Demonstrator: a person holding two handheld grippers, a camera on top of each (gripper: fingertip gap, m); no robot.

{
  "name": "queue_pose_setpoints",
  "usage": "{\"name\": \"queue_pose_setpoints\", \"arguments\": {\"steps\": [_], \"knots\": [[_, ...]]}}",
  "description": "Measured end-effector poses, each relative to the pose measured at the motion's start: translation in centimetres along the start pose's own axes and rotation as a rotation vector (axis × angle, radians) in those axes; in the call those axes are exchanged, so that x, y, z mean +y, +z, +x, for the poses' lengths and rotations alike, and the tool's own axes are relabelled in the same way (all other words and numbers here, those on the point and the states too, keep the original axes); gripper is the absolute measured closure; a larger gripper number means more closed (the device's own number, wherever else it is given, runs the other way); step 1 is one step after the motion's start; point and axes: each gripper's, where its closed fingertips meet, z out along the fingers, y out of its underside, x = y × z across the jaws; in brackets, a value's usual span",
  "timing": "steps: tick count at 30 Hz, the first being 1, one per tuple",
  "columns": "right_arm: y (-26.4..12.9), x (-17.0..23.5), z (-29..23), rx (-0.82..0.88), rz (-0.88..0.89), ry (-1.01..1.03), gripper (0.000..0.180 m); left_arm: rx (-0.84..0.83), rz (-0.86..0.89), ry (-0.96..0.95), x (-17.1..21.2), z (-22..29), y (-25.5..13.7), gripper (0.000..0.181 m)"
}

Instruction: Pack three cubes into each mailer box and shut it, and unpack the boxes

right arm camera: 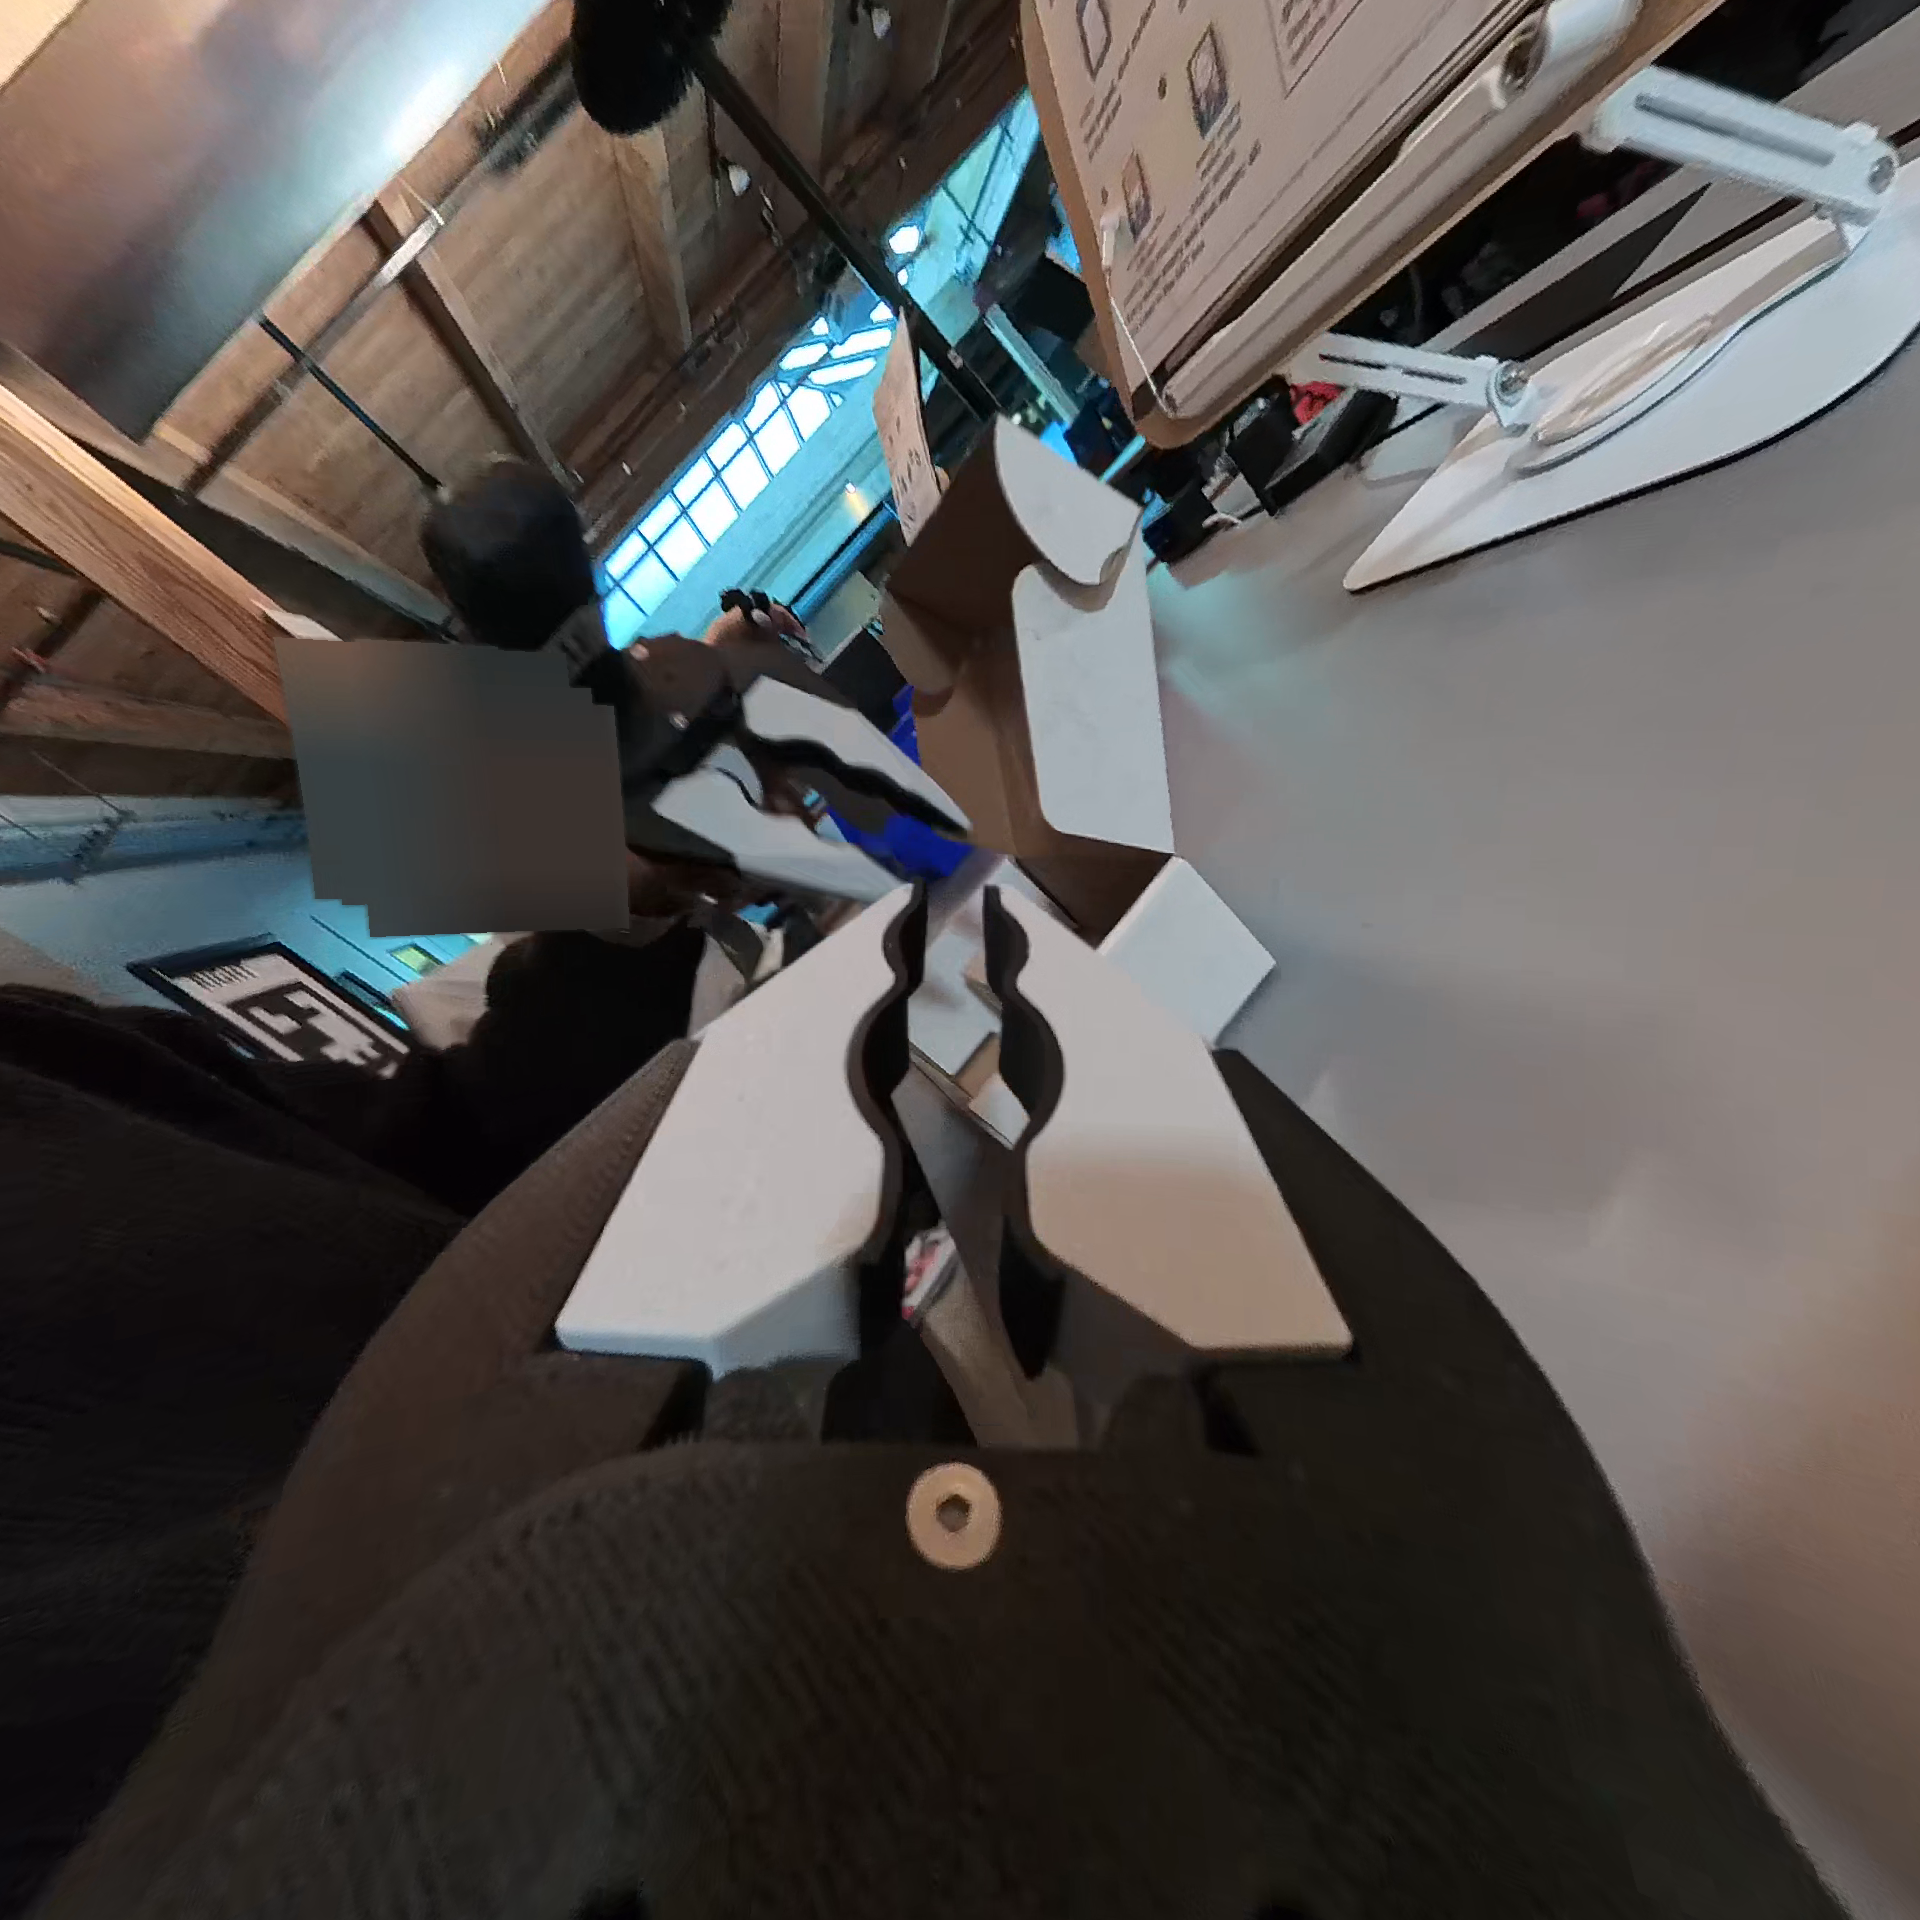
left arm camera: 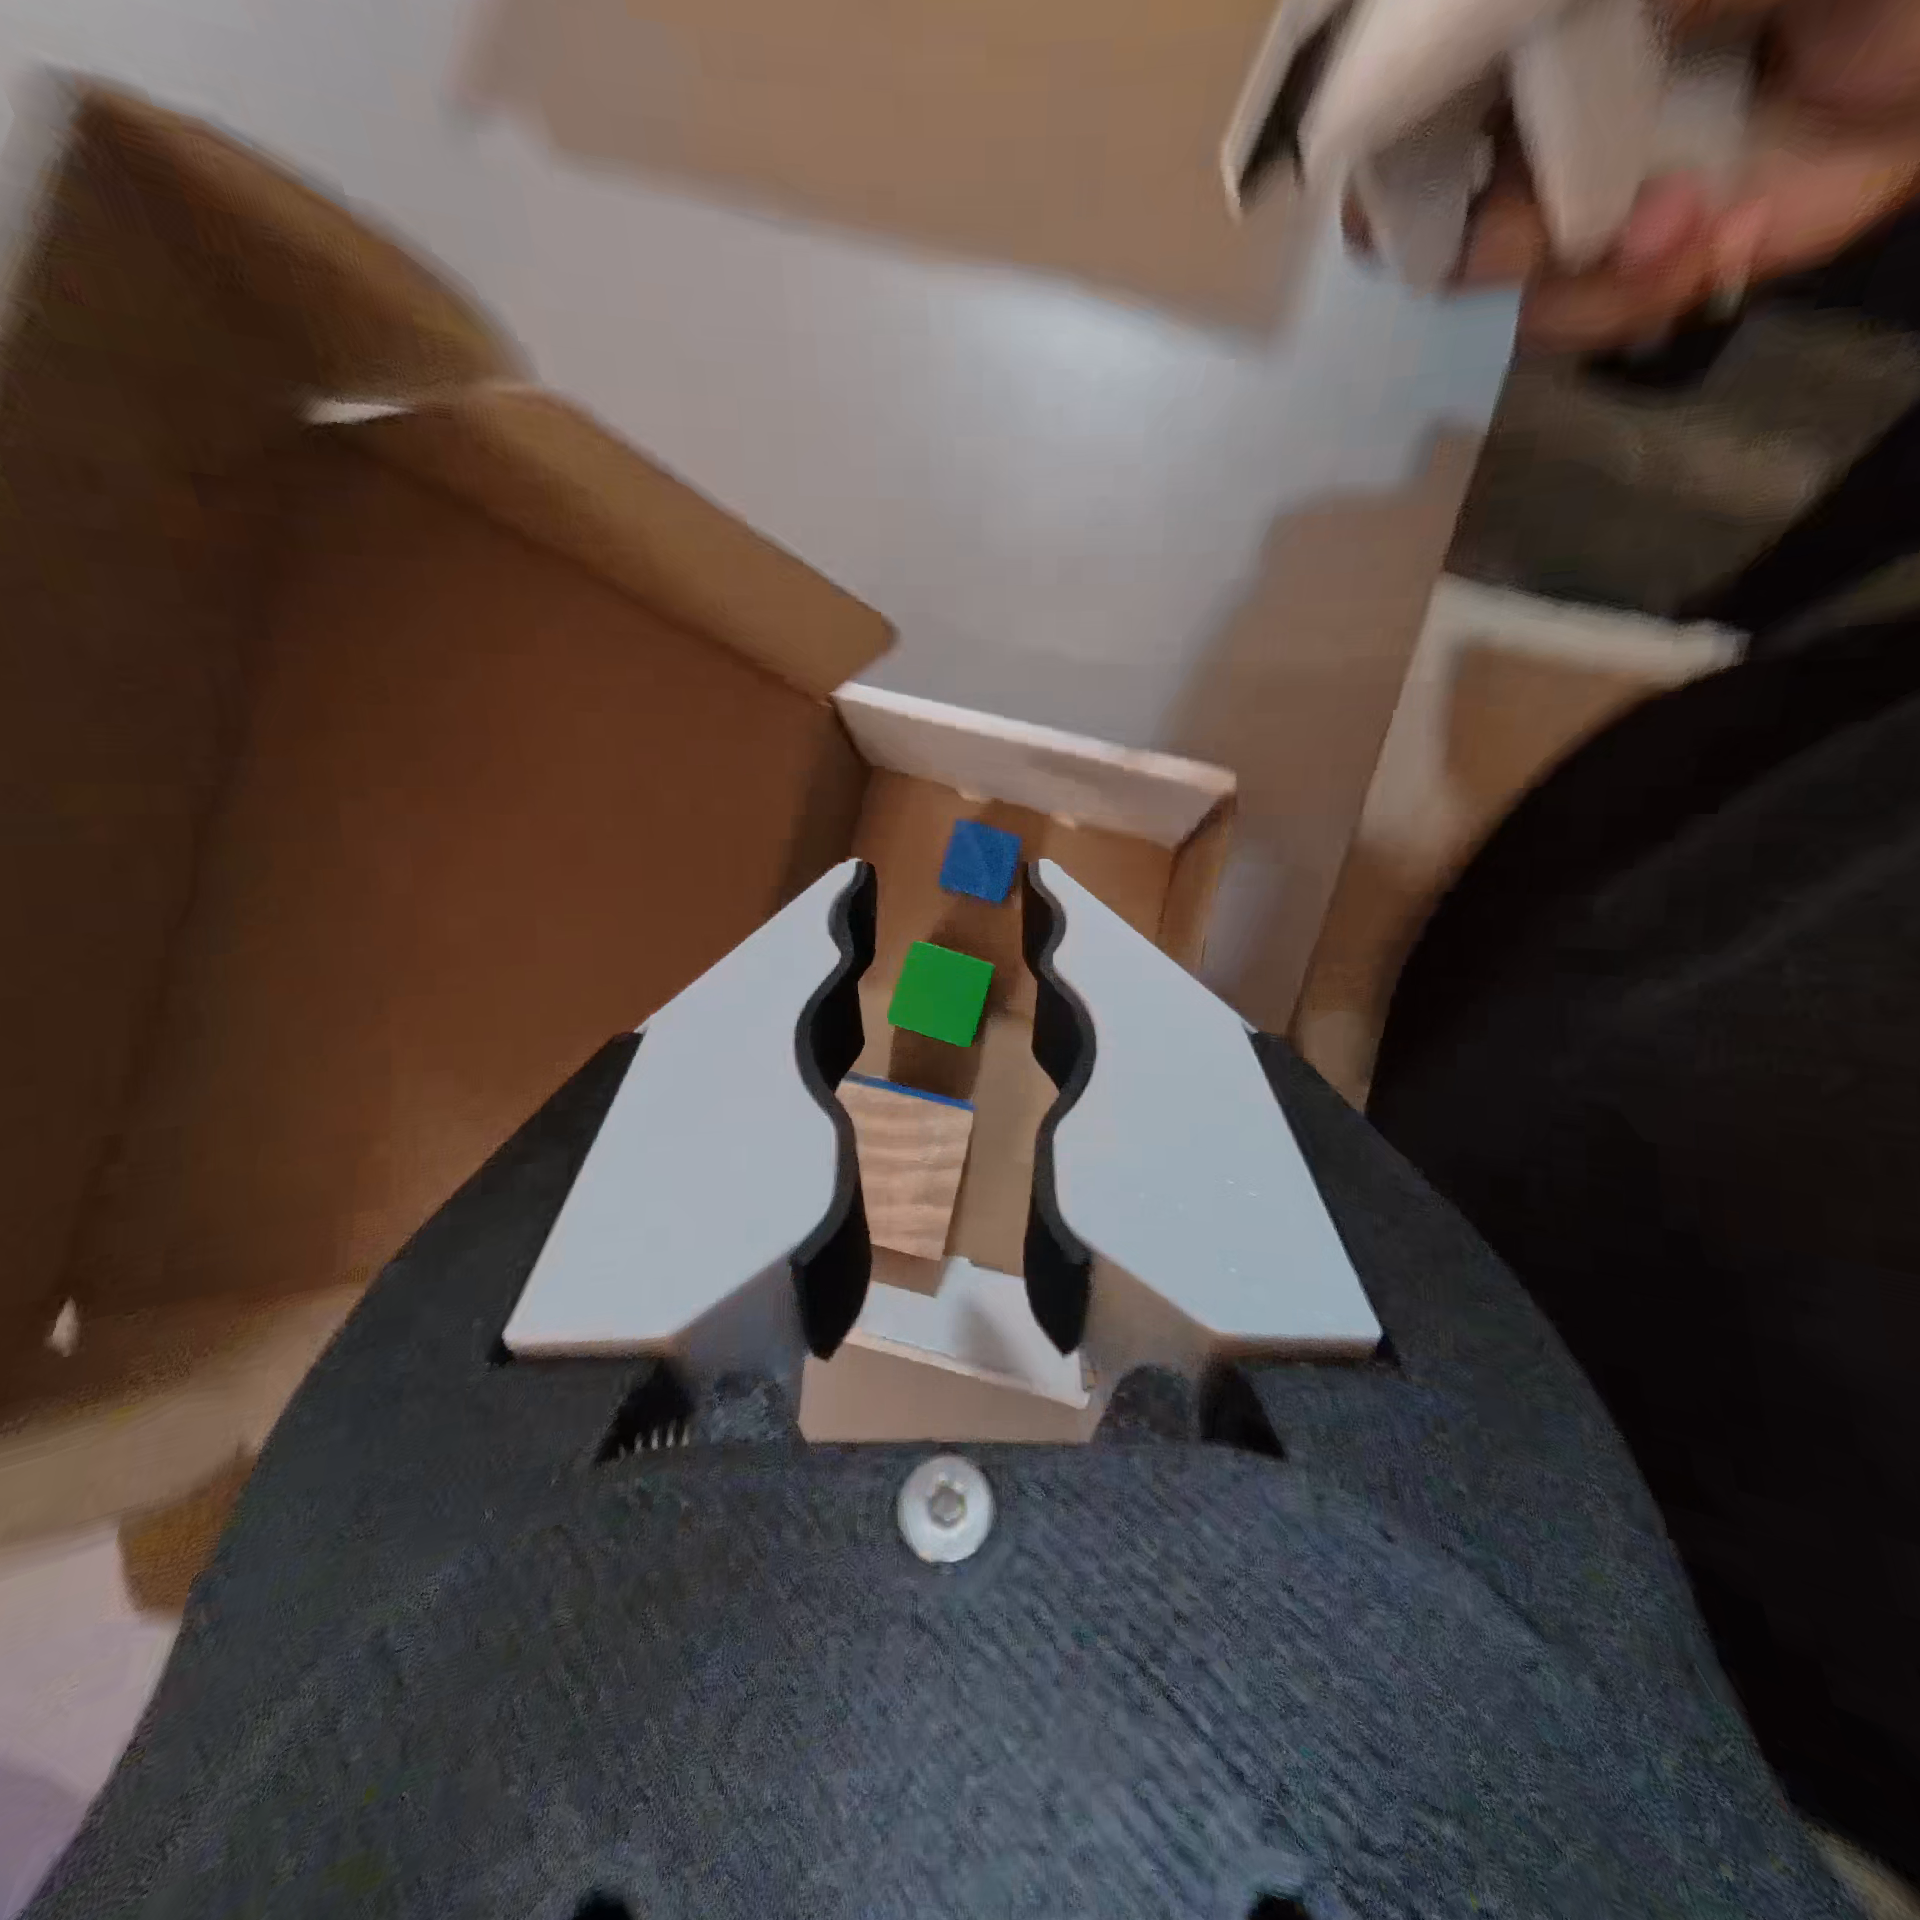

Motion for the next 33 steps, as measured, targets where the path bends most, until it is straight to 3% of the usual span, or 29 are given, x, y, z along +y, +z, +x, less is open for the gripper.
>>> {"name": "queue_pose_setpoints", "arguments": {"steps": [1, 6, 9, 11, 14, 18, 24, 28, 31, 33], "knots": [[0.2, 0.3, 0.2, 0.016, -0.017, -0.021, 0.170, -0.029, 0.099, -0.065, -0.5, -0.8, -1.2, 0.155], [1.6, 1.6, 1.6, 0.106, -0.083, -0.110, 0.170, -0.260, 0.567, -0.395, 0.3, -6.5, -8.2, 0.154], [2.8, 1.8, 1.4, 0.109, -0.098, -0.150, 0.171, -0.613, 0.603, -0.423, 5.0, -10.6, -11.0, 0.169], [3.7, 1.7, 1.2, 0.122, -0.095, -0.216, 0.171, -0.727, 0.594, -0.431, 7.5, -12.0, -11.5, 0.171], [4.9, 0.8, 1.4, 0.173, -0.057, -0.284, 0.172, -0.649, 0.645, -0.528, 8.4, -12.1, -10.1, 0.170], [5.0, -2.3, -1.4, 0.067, 0.194, -0.109, 0.172, -0.502, 0.758, -0.722, 8.7, -12.0, -9.7, 0.164], [5.6, -6.2, -0.7, 0.161, 0.371, -0.212, 0.180, -0.532, 0.796, -0.800, 10.5, -11.0, -9.7, 0.163], [6.9, -5.1, -0.6, 0.085, 0.277, -0.281, 0.177, -0.458, 0.821, -0.750, 9.6, -10.0, -9.0, 0.163], [6.3, -2.9, -0.5, 0.116, 0.136, -0.407, 0.177, -0.423, 0.795, -0.721, 9.7, -10.0, -8.0, 0.162], [5.7, -3.3, -0.9, 0.129, 0.151, -0.436, 0.178, -0.378, 0.787, -0.732, 9.8, -10.1, -7.3, 0.162]]}}
